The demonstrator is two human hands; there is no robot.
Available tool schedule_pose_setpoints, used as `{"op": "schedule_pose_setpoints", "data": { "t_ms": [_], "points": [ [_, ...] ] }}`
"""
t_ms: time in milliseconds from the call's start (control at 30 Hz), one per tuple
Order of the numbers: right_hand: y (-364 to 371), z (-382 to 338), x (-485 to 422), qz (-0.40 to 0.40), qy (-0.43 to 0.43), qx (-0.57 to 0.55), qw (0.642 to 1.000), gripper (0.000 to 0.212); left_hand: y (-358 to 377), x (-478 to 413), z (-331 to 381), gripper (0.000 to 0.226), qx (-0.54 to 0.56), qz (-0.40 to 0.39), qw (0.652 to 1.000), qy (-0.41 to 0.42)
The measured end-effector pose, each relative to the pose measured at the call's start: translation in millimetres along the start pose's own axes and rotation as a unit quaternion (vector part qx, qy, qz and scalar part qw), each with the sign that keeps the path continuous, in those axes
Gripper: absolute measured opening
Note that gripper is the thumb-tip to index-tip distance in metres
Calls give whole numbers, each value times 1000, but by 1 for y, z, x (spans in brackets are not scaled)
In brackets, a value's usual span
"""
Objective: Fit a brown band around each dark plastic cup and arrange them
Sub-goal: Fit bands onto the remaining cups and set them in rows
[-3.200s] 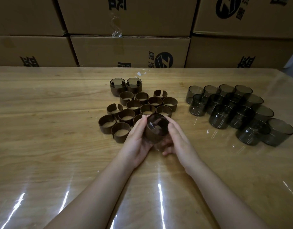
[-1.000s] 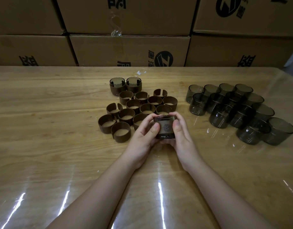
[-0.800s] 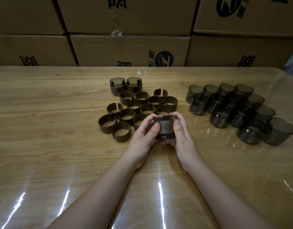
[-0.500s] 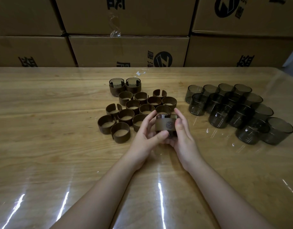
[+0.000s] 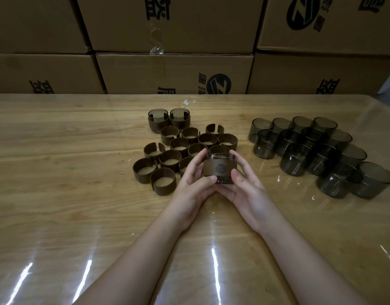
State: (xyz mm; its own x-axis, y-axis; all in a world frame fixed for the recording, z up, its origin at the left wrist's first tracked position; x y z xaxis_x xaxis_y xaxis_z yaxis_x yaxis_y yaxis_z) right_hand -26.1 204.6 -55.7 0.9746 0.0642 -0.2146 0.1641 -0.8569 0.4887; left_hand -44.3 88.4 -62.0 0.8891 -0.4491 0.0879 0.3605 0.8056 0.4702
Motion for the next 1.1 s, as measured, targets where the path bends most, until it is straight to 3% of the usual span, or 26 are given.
{"op": "schedule_pose_setpoints", "data": {
  "t_ms": [1100],
  "points": [
    [-1, -3, 2, 16, -11, 58, 998, 54, 2, 3, 2, 61, -41, 14, 999, 20]
  ]
}}
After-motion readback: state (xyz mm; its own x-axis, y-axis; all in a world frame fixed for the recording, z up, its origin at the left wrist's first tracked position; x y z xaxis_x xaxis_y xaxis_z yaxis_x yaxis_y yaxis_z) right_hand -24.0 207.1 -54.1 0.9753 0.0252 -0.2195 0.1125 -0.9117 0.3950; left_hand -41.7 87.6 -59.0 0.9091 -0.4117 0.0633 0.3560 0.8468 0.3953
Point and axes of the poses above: each hand's wrist, its own x-axis away from the middle knuckle, its own y-axis out of the palm, z = x × y, the point moved 7 cm from there along -x, towards the middle knuckle, and after that the axes turned 10 degrees about -y, right-handed, at the moved point
